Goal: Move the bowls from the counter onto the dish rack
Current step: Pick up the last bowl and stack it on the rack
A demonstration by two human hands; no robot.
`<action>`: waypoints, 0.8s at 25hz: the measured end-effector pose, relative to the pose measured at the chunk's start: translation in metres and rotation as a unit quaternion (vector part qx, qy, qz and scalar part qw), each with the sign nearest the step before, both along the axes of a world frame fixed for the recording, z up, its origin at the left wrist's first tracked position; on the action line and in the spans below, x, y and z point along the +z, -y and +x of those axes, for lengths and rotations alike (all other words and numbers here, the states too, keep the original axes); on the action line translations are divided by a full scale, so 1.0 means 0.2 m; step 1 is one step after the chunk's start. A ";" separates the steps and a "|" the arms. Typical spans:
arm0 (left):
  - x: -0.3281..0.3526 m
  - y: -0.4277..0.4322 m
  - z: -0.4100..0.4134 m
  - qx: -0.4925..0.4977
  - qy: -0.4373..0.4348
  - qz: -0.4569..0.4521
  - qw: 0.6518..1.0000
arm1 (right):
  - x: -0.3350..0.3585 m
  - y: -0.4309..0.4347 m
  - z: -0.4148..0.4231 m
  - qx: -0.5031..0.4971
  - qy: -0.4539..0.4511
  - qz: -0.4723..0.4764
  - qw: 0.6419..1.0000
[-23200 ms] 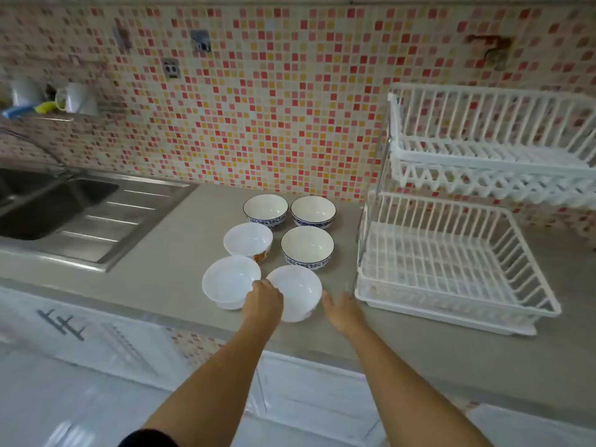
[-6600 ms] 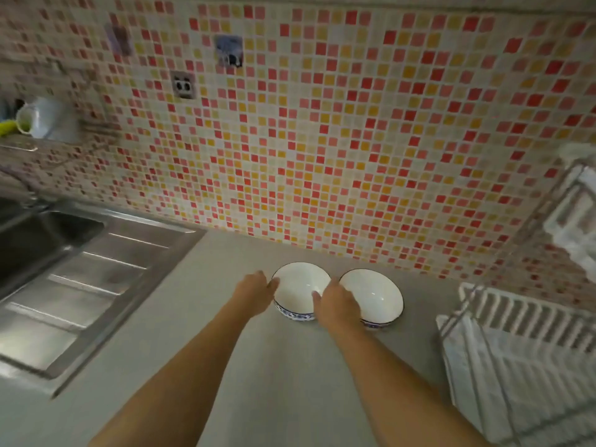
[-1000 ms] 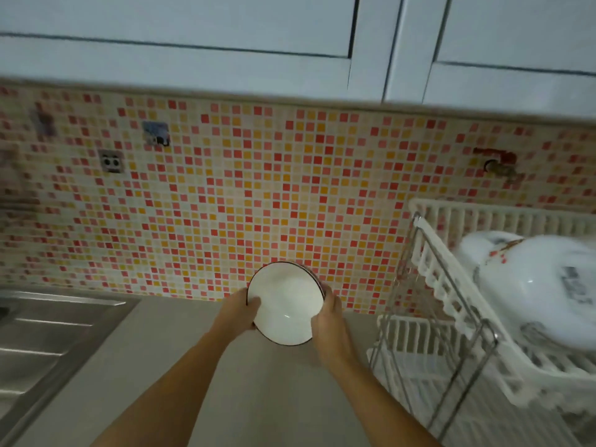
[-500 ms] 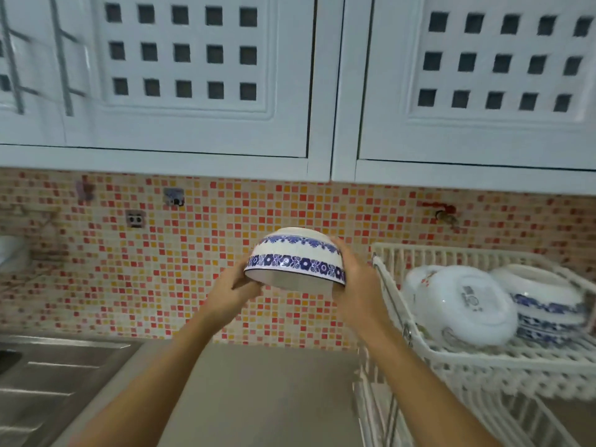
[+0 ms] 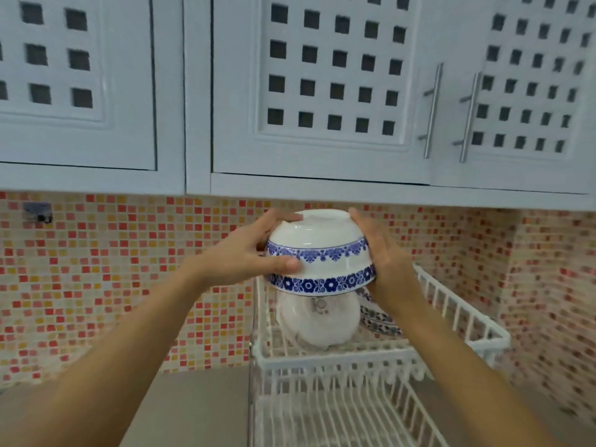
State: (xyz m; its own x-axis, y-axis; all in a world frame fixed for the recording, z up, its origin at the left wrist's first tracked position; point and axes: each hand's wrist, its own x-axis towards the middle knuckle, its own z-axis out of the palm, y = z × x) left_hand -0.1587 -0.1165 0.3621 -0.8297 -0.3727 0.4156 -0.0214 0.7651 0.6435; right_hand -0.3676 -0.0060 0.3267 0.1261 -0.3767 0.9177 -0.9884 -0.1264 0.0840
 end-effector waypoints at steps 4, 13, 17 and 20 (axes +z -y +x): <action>-0.02 -0.13 -0.31 0.035 -0.007 -0.083 0.996 | 0.04 -0.25 -0.39 0.041 0.083 0.229 0.969; -0.21 -0.31 -0.91 0.096 0.038 -0.196 0.975 | -0.09 -0.40 -0.87 0.074 0.252 0.375 0.889; -0.31 -0.32 -1.03 0.121 0.094 -0.198 0.968 | -0.18 -0.34 -0.96 0.013 0.180 0.414 0.892; -0.37 -0.33 -1.08 0.131 0.124 -0.182 0.967 | -0.22 -0.30 -0.98 0.006 0.156 0.422 0.893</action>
State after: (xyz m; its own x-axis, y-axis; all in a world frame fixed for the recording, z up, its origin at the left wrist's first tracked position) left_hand -0.3743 -0.0509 0.2890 -0.8178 -0.4504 0.3583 -0.3646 0.8871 0.2831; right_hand -0.5643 0.0531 0.2829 -0.0774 -0.9515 0.2978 -0.9454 -0.0248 -0.3250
